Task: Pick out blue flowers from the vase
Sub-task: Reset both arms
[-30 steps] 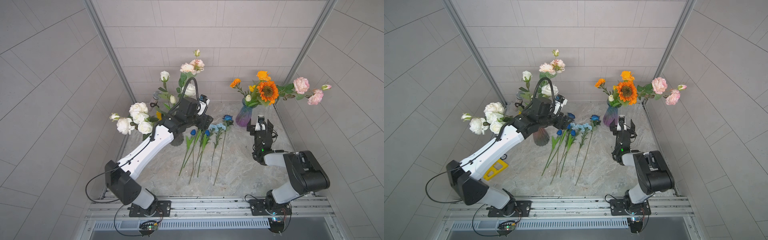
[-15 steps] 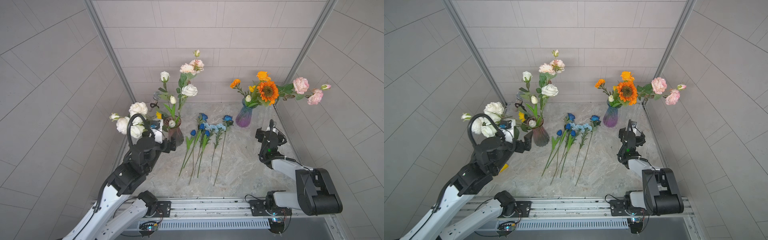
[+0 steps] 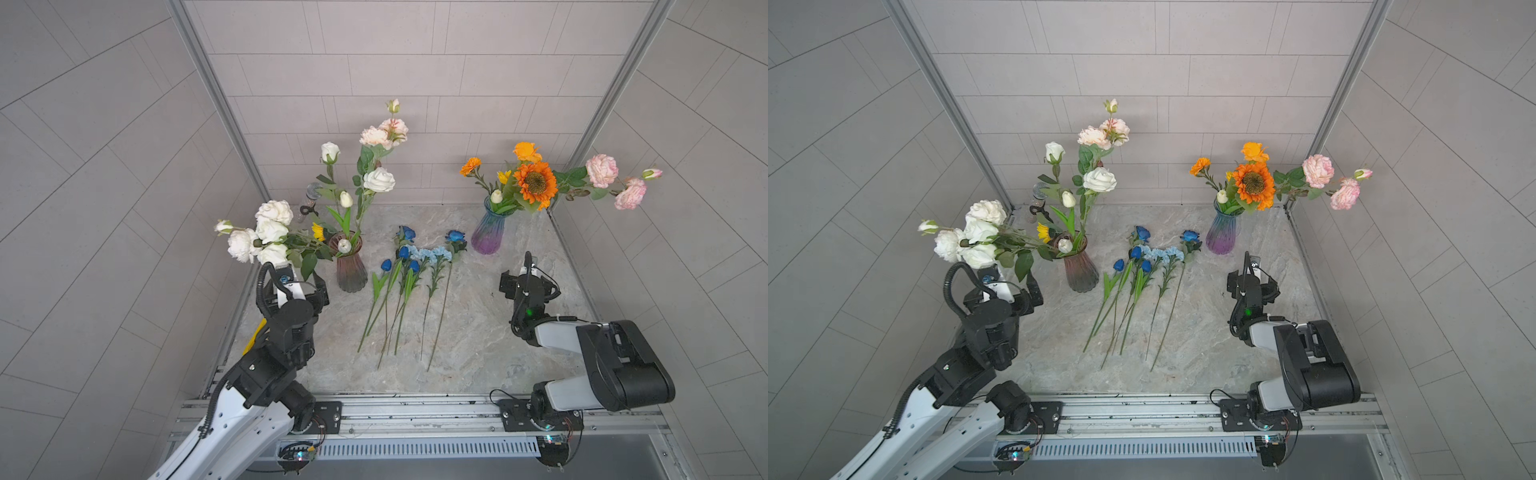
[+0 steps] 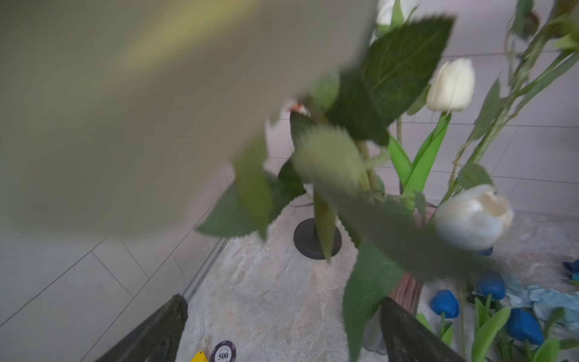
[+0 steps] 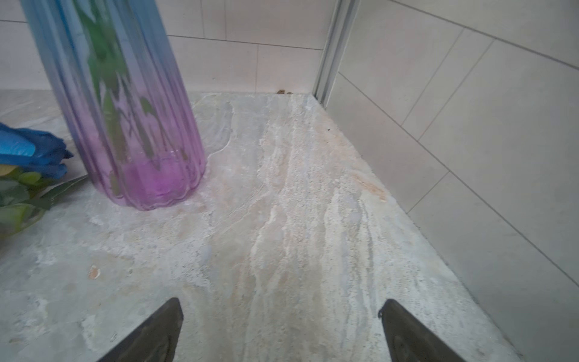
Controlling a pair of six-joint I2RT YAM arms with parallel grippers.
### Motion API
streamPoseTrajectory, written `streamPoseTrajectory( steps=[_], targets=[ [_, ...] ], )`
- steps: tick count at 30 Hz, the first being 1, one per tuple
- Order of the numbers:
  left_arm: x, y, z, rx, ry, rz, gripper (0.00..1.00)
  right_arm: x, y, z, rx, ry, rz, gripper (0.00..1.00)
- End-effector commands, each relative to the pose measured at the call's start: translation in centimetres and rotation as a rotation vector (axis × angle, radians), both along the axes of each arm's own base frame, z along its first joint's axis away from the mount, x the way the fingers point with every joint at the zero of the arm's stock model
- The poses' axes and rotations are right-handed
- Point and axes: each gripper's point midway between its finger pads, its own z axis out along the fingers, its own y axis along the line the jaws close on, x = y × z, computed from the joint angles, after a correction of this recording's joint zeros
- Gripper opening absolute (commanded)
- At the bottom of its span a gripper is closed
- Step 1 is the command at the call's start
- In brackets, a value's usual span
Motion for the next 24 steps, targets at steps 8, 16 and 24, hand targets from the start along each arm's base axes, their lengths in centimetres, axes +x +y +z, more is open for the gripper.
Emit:
streamPoseTrajectory(
  steps=[8,16,24],
  targets=[
    [1.1,5.8,-7.3,0.007,-0.114,0.362,1.00,1.0,0.4,1.6,-0.052,-0.056,-0.014,0.99],
    [2.5,10.0,-12.8,-0.106,-0.044,0.437,1.00,2.2,2.3,-0.1,-0.004,-0.060,0.172,0.99],
    [8.7,6.5,-15.3,-0.081,-0.056,0.122,1.00,2.2,2.6,-0.2,0.003,-0.044,0.189,0.99]
  ],
)
